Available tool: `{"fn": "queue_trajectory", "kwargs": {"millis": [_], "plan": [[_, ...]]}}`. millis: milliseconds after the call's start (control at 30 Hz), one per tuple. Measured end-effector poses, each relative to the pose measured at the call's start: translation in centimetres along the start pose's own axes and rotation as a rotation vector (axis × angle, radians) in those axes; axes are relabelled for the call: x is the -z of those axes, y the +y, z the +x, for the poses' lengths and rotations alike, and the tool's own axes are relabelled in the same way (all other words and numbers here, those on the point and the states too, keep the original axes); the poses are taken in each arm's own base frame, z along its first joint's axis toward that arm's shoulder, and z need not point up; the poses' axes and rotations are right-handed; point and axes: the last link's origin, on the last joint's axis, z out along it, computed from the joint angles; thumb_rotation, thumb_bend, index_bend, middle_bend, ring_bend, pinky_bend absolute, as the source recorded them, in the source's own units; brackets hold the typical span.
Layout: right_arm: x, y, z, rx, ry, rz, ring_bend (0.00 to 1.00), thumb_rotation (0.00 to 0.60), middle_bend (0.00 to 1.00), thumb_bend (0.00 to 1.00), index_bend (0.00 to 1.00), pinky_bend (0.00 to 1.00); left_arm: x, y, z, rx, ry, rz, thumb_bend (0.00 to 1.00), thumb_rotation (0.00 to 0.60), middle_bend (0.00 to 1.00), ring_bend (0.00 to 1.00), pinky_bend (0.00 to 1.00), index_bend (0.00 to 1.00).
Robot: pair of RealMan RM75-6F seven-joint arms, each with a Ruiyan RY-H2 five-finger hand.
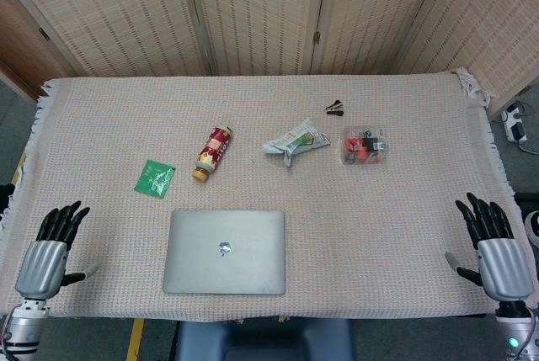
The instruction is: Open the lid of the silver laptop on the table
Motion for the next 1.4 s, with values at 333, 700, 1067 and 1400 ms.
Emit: {"fn": "queue_trajectory", "kwargs": {"millis": [333, 700, 1067, 1400], "plan": [[-0.6, -0.3, 0.0, 0.012, -0.001, 0.007, 0.00, 0.600, 0.00, 0.27, 0.00, 0.00, -0.4, -0.1, -0.2, -0.006, -0.017, -0.003, 0.16, 0.600, 0.07, 0.06, 0.00, 0.12], [-1.2, -0.2, 0.5, 0.030, 0.020, -0.001, 0.00, 0.600, 0.00, 0.27, 0.00, 0.00, -2.9, 3.0, 0.1, -0.016, -0.024, -0.189, 0.16, 0.600, 0.07, 0.06, 0.00, 0.13], [-1.3, -0.2, 0.4, 0.033, 0.011, -0.004, 0.00, 0.600, 0.00, 0.27, 0.00, 0.00, -5.4, 10.1, -0.7, -0.036, -0.141, -0.586, 0.15, 0.600, 0.07, 0.06, 0.00, 0.13], [-1.3, -0.6, -0.1, 0.025, -0.007, 0.003, 0.00, 0.600, 0.00, 0.27, 0.00, 0.00, -4.0, 14.5, -3.4, -0.059, -0.268, -0.798, 0.15, 0.600, 0.07, 0.06, 0.00, 0.12]]}}
